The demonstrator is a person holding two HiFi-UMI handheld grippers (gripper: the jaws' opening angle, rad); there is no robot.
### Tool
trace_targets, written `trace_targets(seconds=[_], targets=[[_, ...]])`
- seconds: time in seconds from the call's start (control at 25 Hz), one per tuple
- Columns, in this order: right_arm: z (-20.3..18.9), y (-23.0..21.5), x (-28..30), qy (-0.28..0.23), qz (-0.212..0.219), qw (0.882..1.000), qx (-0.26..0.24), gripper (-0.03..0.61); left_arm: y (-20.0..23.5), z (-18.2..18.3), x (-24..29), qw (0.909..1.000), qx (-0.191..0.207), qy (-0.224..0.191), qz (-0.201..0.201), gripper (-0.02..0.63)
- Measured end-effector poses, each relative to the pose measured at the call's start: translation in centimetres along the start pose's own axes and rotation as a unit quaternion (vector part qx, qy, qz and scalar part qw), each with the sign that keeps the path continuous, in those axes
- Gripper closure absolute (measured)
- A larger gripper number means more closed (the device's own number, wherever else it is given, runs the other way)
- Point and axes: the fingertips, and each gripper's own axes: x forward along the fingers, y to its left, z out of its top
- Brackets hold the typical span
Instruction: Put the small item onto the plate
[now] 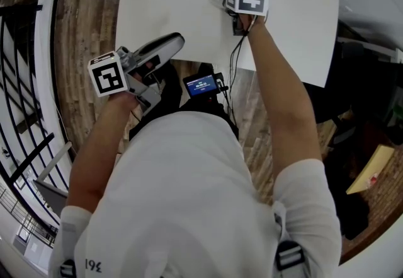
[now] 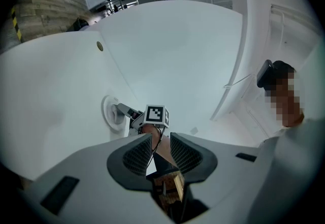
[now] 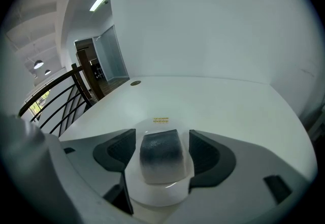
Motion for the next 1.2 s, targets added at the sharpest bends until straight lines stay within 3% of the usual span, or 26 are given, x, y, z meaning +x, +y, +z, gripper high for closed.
trace_targets(seconds=[0.76,1.2], targets=[[0.5,1.2,-6.6,-0.037,0.005,0.999,0.017,0.261,-3.7,-0.4,-1.0,0.9989,0.004,-0.013,-0.044,0.505],[0.4,2.0,-12.0,-0.07,0.011,0.997,0.03,0.397,-6.7,-0.7,-2.6,0.9971,0.01,-0.024,-0.072,0.505]])
